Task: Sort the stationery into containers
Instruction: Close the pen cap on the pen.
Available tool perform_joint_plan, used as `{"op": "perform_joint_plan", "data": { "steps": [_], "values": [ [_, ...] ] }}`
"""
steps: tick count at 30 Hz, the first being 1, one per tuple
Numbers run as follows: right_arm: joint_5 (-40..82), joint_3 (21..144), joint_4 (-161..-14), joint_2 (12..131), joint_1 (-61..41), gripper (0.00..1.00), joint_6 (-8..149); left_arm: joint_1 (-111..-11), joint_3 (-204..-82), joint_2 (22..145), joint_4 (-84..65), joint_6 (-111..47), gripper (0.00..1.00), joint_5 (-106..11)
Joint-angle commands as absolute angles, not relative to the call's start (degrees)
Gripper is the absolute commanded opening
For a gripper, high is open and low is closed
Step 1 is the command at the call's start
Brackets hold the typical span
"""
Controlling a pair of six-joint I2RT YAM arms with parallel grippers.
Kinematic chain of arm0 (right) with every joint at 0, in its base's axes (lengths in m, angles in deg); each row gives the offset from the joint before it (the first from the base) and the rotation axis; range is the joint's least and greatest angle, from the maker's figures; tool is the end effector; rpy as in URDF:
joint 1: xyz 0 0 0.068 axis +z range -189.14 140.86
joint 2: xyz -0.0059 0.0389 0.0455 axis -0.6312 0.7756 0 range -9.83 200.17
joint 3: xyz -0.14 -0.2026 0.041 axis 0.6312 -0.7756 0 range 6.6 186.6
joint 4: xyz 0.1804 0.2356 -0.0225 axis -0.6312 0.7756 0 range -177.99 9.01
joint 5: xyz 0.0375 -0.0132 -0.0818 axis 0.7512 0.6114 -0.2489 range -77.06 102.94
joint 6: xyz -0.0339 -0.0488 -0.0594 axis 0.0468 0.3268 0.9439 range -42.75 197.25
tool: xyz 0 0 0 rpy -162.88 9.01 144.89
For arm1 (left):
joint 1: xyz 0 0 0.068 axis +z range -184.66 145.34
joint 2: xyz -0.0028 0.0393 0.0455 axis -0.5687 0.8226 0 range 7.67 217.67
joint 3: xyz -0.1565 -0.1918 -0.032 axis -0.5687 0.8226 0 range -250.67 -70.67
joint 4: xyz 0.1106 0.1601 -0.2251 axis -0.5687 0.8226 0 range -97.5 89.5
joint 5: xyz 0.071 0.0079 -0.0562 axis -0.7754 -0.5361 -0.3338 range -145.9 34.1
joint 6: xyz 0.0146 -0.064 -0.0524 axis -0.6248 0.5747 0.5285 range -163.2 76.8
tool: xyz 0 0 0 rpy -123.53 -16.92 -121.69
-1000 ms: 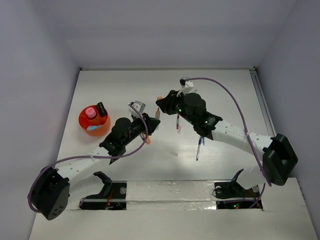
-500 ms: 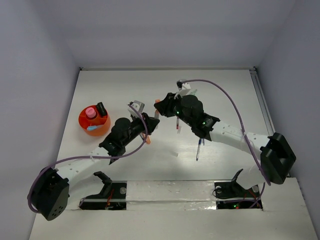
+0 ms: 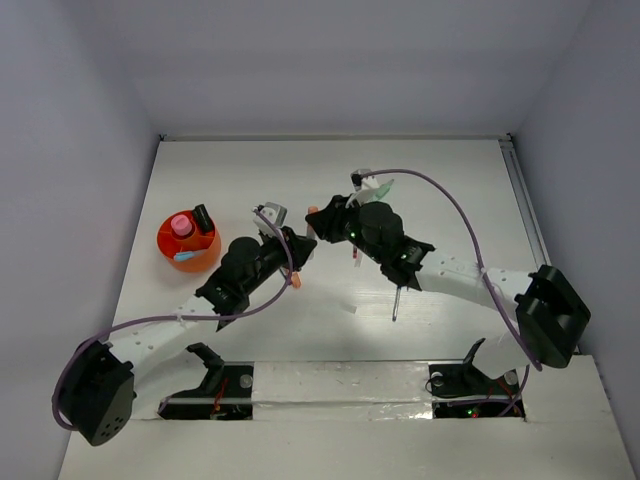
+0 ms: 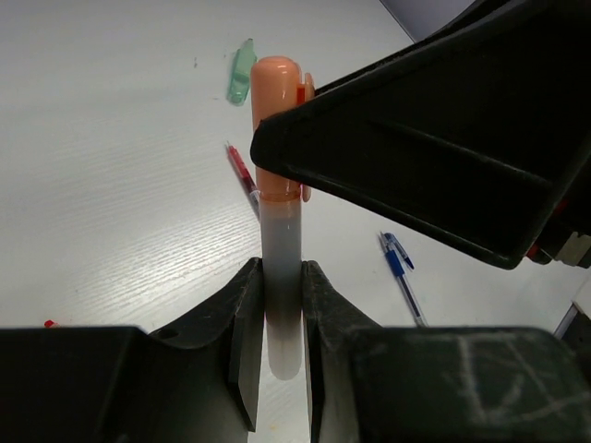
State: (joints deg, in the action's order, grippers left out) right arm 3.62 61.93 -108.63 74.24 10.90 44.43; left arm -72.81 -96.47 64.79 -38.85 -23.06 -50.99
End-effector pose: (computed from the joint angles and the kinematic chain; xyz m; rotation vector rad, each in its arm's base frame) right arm 0.2773 0.3125 0.2480 -0.1432 1.7955 0.9219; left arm 0.2401 -0.1965 0.2192 0.3253 1.6046 -0.8584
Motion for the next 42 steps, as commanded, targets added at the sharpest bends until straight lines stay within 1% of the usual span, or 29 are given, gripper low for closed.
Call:
{"op": "perform_joint_plan", "data": {
  "steps": [1,8,9,20,27,35,42],
  "values": [
    [2.5,59.6,-112.7,73.1,12.8,0.03,43.8,-73.0,-96.2,61.8,-44.5,-21.5,0.0,-51.0],
    [3.9,56.4,-113.5,71.7,13.9,0.01,41.0,-73.0,-96.7,60.1,-44.5,-20.2,0.0,-52.6],
    [4.1,56.2,-113.2,71.4,13.9,0.0,40.9,-73.0,-97.3,59.9,-43.9,-20.1,0.0,-52.7],
    [7.5,50.2,-106.5,66.9,14.9,0.0,40.1,-73.0,-104.9,58.8,-40.7,-19.0,0.0,-52.0],
    [5.9,44.2,-106.6,63.1,17.8,0.0,38.4,-73.0,-109.6,60.4,-40.5,-18.9,0.0,-52.6],
    [4.3,38.3,-109.4,62.6,22.2,0.0,34.4,-73.0,-116.3,62.0,-37.2,-20.8,0.0,-54.9],
    [2.6,37.3,-110.7,63.3,26.7,0.0,32.8,-73.0,-122.4,63.8,-35.1,-23.2,0.0,-58.2]
  ]
}}
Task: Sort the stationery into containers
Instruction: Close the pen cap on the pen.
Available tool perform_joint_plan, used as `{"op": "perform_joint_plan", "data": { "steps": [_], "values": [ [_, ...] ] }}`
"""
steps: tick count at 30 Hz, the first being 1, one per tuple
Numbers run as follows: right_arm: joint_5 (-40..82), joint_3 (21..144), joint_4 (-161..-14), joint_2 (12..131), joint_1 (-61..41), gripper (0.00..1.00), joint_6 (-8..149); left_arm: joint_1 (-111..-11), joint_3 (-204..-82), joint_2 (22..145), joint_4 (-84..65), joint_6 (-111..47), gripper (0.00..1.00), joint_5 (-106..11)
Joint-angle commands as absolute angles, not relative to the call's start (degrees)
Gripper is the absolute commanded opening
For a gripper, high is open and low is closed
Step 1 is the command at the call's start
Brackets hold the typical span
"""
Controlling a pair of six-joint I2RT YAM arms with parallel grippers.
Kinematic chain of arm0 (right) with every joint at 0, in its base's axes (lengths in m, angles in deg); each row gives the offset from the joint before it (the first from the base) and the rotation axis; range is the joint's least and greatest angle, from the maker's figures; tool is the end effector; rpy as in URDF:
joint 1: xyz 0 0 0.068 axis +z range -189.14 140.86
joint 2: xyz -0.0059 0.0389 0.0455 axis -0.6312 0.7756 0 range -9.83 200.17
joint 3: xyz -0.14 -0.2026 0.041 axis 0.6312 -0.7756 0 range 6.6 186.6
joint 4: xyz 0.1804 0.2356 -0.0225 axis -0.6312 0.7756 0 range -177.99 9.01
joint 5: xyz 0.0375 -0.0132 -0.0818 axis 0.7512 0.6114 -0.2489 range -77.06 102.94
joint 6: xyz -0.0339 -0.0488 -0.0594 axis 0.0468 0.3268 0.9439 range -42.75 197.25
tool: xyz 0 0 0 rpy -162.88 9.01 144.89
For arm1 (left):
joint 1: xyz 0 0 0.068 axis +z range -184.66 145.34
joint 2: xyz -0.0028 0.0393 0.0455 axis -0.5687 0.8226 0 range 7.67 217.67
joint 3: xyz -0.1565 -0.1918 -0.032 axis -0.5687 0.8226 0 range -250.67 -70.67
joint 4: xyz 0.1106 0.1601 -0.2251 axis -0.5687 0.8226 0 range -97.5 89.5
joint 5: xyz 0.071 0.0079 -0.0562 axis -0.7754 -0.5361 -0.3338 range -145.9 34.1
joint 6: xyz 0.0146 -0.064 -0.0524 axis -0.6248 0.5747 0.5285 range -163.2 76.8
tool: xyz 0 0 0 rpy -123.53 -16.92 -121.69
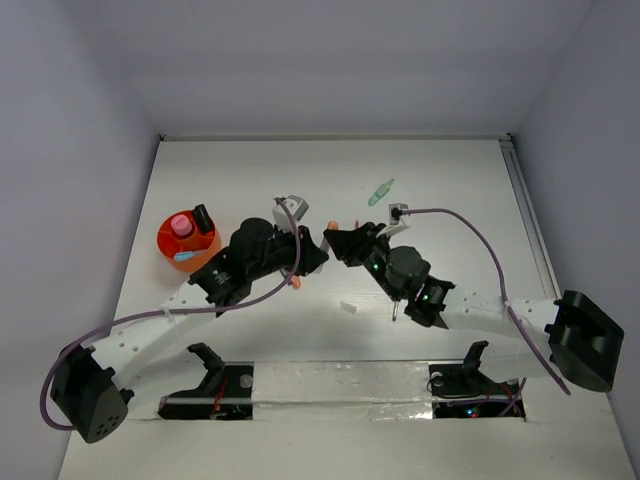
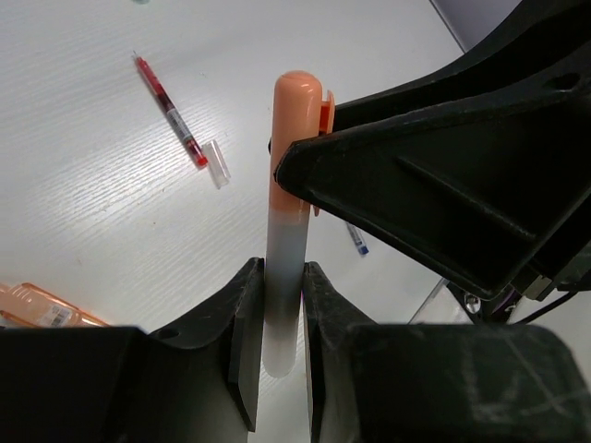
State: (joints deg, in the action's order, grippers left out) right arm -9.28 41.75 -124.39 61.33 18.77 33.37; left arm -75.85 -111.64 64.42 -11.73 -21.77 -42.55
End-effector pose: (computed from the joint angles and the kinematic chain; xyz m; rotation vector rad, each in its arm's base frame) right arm 0.2090 0.2810 0.2237 0.1217 1.6679 1.0786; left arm 0.2296 -0.2235 0.2658 0.4966 1.8107 -0.9798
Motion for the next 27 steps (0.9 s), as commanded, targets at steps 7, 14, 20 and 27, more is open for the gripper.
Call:
{"op": "perform_joint_plan", "data": {
  "steps": [7,14,20,27],
  "values": [
    [-3.4,38.1,-108.8,60.1,28.2,0.0,32.5,-73.5,-121.8,64.3,-33.7,-22.4,0.0,-56.9],
    [-6.2,55.4,-107.8,62.0,16.8,0.0,43.1,-74.0,-109.4,51.6,-27.3,-16.8,0.48,-55.3],
    [-7.8,67.5,-114.7,73.6,11.3,0.0,46.1,-74.0,-110.9,31.7,-11.6,-17.2,0.97,-61.4],
    [1.1,78.6,-124.2,91.7,14.2,0.0,44.0,-74.0,-125.1,29.5,0.0,-24.5,0.99,-64.9]
  ]
}}
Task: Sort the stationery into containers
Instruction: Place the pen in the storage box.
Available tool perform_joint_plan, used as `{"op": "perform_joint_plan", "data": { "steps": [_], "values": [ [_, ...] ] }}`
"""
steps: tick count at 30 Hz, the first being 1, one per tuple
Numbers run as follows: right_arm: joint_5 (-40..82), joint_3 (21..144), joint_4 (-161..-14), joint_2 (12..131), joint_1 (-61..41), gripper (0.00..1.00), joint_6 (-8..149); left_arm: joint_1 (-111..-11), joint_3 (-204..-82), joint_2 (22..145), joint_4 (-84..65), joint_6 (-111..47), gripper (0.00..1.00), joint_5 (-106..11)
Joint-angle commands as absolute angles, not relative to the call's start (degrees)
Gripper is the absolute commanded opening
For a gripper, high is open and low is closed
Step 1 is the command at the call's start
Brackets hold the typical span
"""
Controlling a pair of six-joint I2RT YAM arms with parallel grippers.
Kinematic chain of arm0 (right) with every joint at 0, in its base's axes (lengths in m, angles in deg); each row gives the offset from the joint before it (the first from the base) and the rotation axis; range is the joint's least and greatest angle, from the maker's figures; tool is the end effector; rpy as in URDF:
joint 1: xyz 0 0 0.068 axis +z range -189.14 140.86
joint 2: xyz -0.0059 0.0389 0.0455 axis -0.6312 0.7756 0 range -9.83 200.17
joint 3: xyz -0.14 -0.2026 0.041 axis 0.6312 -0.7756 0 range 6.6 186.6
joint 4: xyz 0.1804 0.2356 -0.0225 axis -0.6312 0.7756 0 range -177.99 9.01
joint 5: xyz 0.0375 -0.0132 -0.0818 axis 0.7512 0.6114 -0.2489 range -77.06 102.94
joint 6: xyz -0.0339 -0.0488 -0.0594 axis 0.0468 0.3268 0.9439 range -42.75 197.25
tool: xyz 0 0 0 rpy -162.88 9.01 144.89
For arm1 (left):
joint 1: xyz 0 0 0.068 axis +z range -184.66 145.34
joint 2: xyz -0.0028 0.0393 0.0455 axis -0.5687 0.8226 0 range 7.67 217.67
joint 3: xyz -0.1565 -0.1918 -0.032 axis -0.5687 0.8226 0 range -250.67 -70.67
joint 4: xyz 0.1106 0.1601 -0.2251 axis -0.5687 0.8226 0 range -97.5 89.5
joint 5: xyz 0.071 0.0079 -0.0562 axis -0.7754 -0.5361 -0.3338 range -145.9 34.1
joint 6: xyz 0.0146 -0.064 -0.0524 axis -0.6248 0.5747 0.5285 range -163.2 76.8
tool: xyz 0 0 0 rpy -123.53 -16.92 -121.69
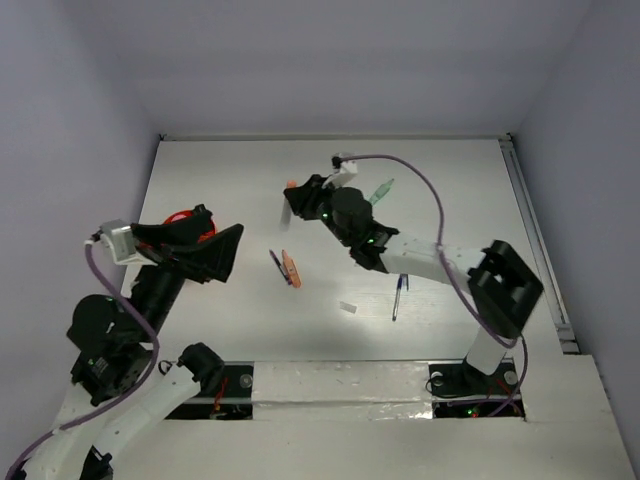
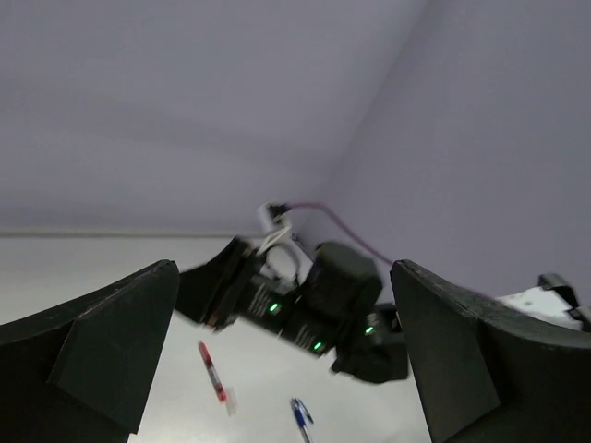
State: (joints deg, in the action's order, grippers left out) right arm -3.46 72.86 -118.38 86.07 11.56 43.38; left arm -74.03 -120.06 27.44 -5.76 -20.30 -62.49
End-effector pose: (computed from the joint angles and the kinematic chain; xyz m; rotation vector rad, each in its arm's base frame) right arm 0.3106 0.3469 0.2662 -0.0030 1.6365 0.9313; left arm 0.1142 -0.0827 0.4556 0.0548 1.1306 -0.9119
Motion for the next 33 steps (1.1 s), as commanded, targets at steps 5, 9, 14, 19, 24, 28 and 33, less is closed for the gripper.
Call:
{"op": "perform_joint_plan", "data": {
  "steps": [5,9,14,19,24,28,33],
  "values": [
    [0.9,92.1,-125.2,105.3,17.4,0.0,46.3,-74.0,-130.5,33.2,1.9,-31.8,0.99,-64.5],
    [-1.4,103.2,-125.6,112.9,21.0,0.0,47.5,-74.0,-127.3,32.2,-1.9,-34.6,0.99,-66.1],
    [-6.1,114.1,-122.9,121.2,23.7,0.0,50.6,-74.0,-123.7,30.7,-4.6,-36.2,0.99,-67.7],
    [-6.7,122.3,-119.7,128.2,24.2,0.0,50.5,-74.0,-122.3,29.8,-4.7,-36.9,0.99,-68.4],
    [-7.8,123.8,-118.6,130.1,24.8,0.0,50.2,-73.4,-121.5,29.3,-4.9,-36.7,0.99,-67.6],
    [-8.8,124.0,-118.2,131.1,24.8,0.0,50.5,-71.8,-120.9,29.0,-5.3,-36.7,0.99,-65.9],
    [-10.2,123.7,-118.9,131.4,24.8,0.0,53.1,-70.1,-120.5,28.9,-5.7,-36.5,0.99,-64.0]
  ]
}}
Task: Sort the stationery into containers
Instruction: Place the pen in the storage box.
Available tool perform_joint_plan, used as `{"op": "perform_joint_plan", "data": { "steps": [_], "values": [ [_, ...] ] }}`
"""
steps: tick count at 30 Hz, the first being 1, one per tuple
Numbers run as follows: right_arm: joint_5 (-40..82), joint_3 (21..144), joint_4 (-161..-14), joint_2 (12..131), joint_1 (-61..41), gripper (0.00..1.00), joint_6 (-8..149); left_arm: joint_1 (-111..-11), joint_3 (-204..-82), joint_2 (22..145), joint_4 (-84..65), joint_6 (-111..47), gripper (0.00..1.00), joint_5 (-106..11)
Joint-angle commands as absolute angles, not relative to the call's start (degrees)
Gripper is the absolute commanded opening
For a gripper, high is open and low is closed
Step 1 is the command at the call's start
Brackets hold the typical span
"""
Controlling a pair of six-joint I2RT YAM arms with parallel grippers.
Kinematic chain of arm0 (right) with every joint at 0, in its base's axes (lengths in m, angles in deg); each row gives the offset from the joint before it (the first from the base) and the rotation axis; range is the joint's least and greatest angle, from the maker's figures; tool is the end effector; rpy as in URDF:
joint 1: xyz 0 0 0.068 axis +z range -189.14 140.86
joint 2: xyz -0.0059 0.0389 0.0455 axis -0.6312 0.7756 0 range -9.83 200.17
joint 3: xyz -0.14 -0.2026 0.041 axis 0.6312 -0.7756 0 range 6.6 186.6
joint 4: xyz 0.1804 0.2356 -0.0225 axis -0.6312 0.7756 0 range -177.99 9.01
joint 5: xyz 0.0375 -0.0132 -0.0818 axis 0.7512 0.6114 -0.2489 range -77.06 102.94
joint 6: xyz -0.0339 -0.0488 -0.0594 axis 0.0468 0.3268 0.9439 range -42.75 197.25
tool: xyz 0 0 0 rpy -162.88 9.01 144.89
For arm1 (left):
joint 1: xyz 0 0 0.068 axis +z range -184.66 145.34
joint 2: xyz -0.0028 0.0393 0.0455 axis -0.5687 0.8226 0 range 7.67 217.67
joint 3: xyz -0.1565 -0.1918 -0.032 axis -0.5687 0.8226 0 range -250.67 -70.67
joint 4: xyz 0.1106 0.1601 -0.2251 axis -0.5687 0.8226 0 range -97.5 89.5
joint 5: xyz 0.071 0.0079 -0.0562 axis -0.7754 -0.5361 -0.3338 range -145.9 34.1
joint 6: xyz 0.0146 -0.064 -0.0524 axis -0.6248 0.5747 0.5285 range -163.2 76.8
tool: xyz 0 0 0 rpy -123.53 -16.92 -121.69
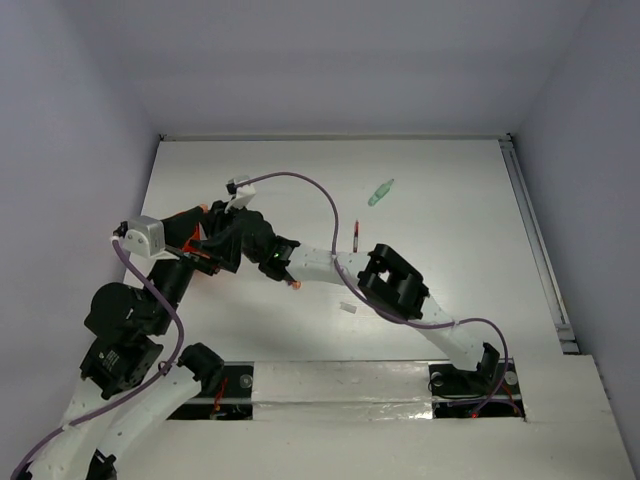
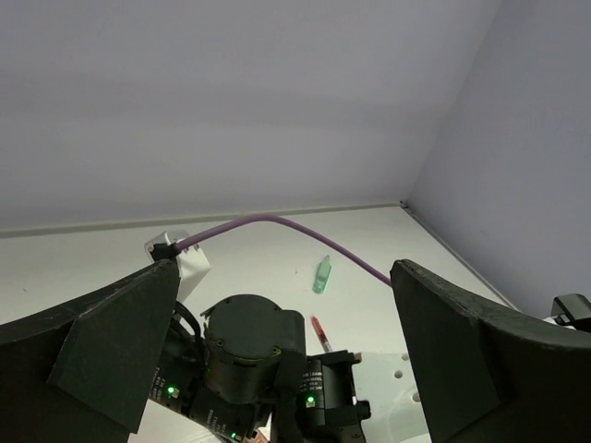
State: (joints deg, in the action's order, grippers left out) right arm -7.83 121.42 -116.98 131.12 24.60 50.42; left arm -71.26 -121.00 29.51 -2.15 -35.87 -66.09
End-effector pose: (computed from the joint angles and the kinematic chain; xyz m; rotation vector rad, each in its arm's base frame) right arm 0.3020 0.5533 0.2010 -0.2111 1.5934 0.9755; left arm 0.1300 -0.0803 0.4482 0.1442 1.1838 -0.5720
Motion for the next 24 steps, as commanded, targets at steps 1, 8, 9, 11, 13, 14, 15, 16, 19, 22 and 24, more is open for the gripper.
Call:
{"op": "perform_joint_plan", "data": {
  "steps": [1,8,9,11,13,14,15,16,19,22,24],
  "values": [
    [-10.5,122.8,-119.2,131.2,24.8,0.0,53.5,-70.1,-120.3,29.0,-5.8,-36.4,0.99,-63.6],
    [-11.6,120.2,-121.1,129.9,24.8,0.0,57.8,-66.4,-119.8,30.2,-6.9,-35.6,0.99,-59.2],
    [-11.5,120.2,-121.0,130.0,24.2,0.0,58.5,-65.5,-119.7,30.4,-7.0,-35.6,0.99,-58.7],
    [-10.4,120.0,-120.4,129.9,24.2,0.0,58.7,-64.8,-119.6,30.8,-7.1,-35.2,0.99,-57.6],
    [-9.5,120.2,-119.5,130.2,23.6,0.0,58.6,-63.5,-119.6,30.9,-7.1,-35.1,0.99,-57.1],
    [-9.1,120.2,-119.4,130.3,23.0,0.0,58.8,-63.5,-119.7,30.9,-7.1,-35.1,0.99,-57.0],
    [-9.1,119.9,-119.5,130.4,23.0,0.0,59.8,-62.9,-119.7,30.9,-7.1,-35.0,0.99,-56.9],
    [-9.2,119.8,-119.7,130.4,22.5,0.0,60.5,-62.3,-119.7,30.9,-7.1,-35.0,0.99,-56.6],
    [-8.0,119.4,-121.2,130.4,21.9,0.0,63.6,-61.5,-119.6,31.0,-7.1,-34.9,0.99,-56.2],
    [-4.4,120.3,-121.9,131.1,21.4,0.02,67.0,-60.1,-119.5,31.3,-7.1,-34.6,0.99,-54.3],
    [-1.5,121.5,-121.7,131.6,21.4,0.05,68.5,-58.7,-119.4,31.4,-8.5,-34.5,0.99,-54.0]
  ]
}}
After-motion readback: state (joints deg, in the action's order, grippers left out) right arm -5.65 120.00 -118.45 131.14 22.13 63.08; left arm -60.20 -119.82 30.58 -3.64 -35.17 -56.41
